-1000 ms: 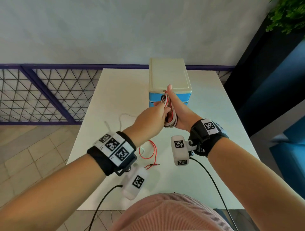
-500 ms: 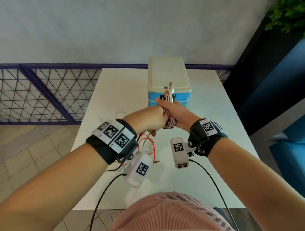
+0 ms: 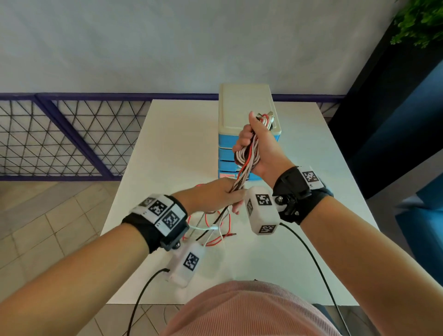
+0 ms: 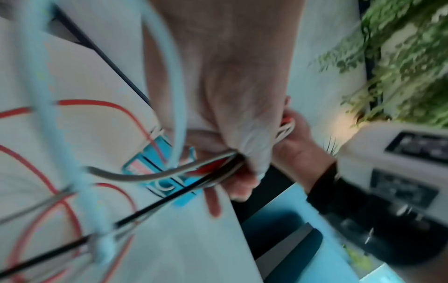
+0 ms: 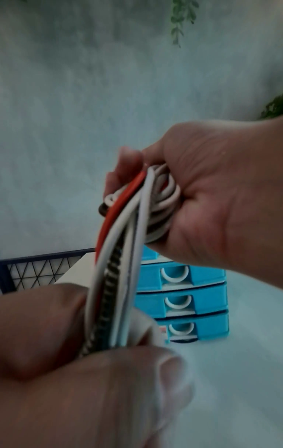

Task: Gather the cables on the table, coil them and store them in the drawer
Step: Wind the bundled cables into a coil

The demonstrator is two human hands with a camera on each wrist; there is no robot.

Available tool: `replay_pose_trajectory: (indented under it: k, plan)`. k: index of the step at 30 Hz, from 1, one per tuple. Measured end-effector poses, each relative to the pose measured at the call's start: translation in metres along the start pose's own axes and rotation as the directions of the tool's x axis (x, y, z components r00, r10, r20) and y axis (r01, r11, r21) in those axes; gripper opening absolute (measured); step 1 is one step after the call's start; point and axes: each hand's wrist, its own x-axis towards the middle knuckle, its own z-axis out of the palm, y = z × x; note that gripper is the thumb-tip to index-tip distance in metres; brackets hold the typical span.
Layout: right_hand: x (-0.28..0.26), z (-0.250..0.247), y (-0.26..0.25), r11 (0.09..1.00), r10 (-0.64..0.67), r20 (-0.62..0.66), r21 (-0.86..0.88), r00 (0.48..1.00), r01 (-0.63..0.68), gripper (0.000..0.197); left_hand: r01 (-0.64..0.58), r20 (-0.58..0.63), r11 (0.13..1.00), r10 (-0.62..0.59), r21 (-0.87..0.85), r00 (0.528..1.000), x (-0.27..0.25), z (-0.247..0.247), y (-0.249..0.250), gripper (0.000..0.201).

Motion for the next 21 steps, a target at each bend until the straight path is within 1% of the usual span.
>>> replay_pose_trajectory:
  k: [1, 2, 5, 8, 10, 13, 16, 19, 21]
  plan:
    - [0.000, 0.000, -0.002, 1.000, -0.021, -0.023, -0.022, 1.000, 0.021, 0.041, -0.040, -0.038, 0.997, 0.037, -0.066, 0.999, 0.000, 0.004, -0.004, 0.032]
    - [0.001, 0.000, -0.005, 0.998, -0.041, -0.045, -0.044, 0.998, 0.039, 0.041, -0.059, -0.065, 0.988, 0.050, -0.145, 0.997, 0.000, 0.007, -0.008, 0.028]
    - [0.002, -0.004, -0.012, 0.994, -0.073, -0.099, -0.093, 0.992, 0.063, 0.039, -0.056, -0.094, 0.931, 0.023, -0.362, 0.995, -0.003, 0.004, -0.012, 0.026]
    - [0.005, -0.010, -0.020, 0.990, -0.103, -0.123, -0.108, 0.987, 0.090, 0.039, -0.001, -0.069, 0.881, -0.035, -0.473, 0.997, -0.008, -0.005, -0.019, 0.030]
    - [0.007, -0.014, -0.024, 0.987, -0.127, -0.148, -0.113, 0.981, 0.111, 0.037, 0.042, -0.059, 0.860, -0.084, -0.509, 0.995, -0.012, -0.009, -0.022, 0.035]
    - [0.010, -0.020, -0.027, 0.986, -0.155, -0.187, -0.089, 0.970, 0.140, 0.037, 0.068, -0.037, 0.806, -0.110, -0.589, 0.993, -0.014, -0.012, -0.024, 0.037]
    - [0.011, -0.024, -0.029, 0.986, -0.165, -0.204, -0.063, 0.965, 0.155, 0.036, 0.069, 0.003, 0.712, -0.094, -0.699, 0.996, -0.017, -0.014, -0.031, 0.034]
    - [0.010, -0.028, -0.034, 0.984, -0.179, -0.194, -0.054, 0.965, 0.171, 0.037, 0.087, 0.032, 0.556, -0.108, -0.826, 0.994, -0.019, -0.016, -0.039, 0.032]
    - [0.010, -0.029, -0.036, 0.981, -0.192, -0.182, -0.045, 0.964, 0.187, 0.037, 0.076, 0.019, 0.441, -0.132, -0.894, 0.991, -0.019, -0.016, -0.041, 0.031]
